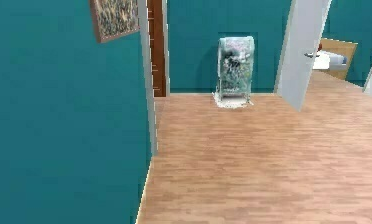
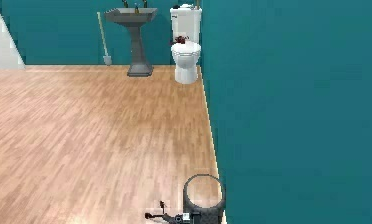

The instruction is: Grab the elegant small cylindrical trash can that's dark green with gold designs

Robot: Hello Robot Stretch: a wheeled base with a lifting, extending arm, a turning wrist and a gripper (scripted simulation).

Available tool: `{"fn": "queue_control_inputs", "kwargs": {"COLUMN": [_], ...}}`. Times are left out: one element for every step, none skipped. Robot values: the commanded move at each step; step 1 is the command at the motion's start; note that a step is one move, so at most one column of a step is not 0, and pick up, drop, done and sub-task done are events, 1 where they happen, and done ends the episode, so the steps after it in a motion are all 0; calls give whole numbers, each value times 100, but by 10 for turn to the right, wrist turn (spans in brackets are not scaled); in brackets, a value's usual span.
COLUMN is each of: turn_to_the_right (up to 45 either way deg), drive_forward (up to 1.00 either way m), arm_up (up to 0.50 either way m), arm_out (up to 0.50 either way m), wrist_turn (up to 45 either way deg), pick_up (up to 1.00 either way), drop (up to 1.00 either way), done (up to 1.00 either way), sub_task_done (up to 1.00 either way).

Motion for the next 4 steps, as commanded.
{"fn": "queue_control_inputs", "kwargs": {"turn_to_the_right": [0, 0, 0, 0], "drive_forward": [0, 0, 0, 0], "arm_up": [0, 0, 0, 0], "arm_out": [2, 0, 0, 0], "wrist_turn": [0, 450, 390, 0], "pick_up": [0, 0, 0, 100], "drop": [0, 0, 0, 0], "done": [0, 0, 0, 0], "sub_task_done": [0, 0, 0, 0]}}
